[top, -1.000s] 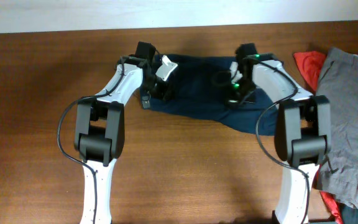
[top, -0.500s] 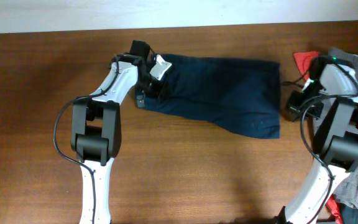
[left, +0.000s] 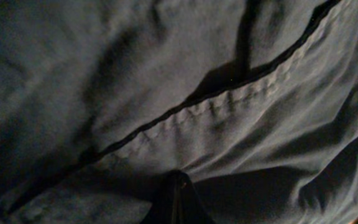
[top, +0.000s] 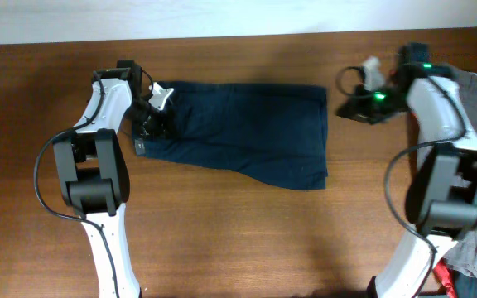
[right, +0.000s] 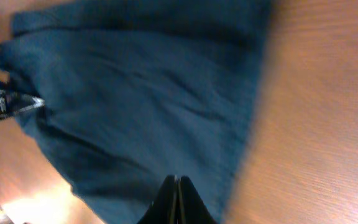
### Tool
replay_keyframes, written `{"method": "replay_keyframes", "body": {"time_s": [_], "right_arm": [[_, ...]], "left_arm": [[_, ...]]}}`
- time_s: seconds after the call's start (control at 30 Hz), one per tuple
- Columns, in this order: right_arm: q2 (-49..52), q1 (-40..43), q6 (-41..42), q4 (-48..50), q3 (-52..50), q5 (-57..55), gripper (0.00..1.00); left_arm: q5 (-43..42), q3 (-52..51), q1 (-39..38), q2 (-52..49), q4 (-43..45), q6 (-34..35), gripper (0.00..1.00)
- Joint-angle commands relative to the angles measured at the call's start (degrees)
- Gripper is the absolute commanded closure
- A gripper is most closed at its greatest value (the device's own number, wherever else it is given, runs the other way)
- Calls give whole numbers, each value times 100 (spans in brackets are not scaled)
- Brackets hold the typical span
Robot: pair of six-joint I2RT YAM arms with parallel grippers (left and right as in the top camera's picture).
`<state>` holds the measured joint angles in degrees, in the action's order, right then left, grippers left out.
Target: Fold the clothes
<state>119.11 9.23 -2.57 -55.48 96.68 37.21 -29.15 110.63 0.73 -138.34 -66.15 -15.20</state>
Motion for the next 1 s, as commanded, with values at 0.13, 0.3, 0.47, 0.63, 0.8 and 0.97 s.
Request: {"method": "replay_keyframes", "body": {"time_s": [0.13,0.3,0.47,0.63,0.8,0.97], "right_arm": [[332,-1891,866,1528,28,-365,96],[846,-2734,1139,2686,31,-960,96],[1375,-2905,1532,3434,31,-1517,96],[1694,-2492,1532,3480,31,-2409,96],[1692,-1602,1513,3145,31,-2413,96],[1690,-704,1484,2417,33,-2398,96]], "left_arm": [[844,-39,-162,-7,-181,15,99],[844,-39,-197,-7,-149,17,99],[844,-39,-197,-7,-195,17,99],[942,-39,-190,-7,-249,15,99],[1274,-39,-190,-7,-271,15,100],[1314,-39,-170,-7,-267,13,99]]}}
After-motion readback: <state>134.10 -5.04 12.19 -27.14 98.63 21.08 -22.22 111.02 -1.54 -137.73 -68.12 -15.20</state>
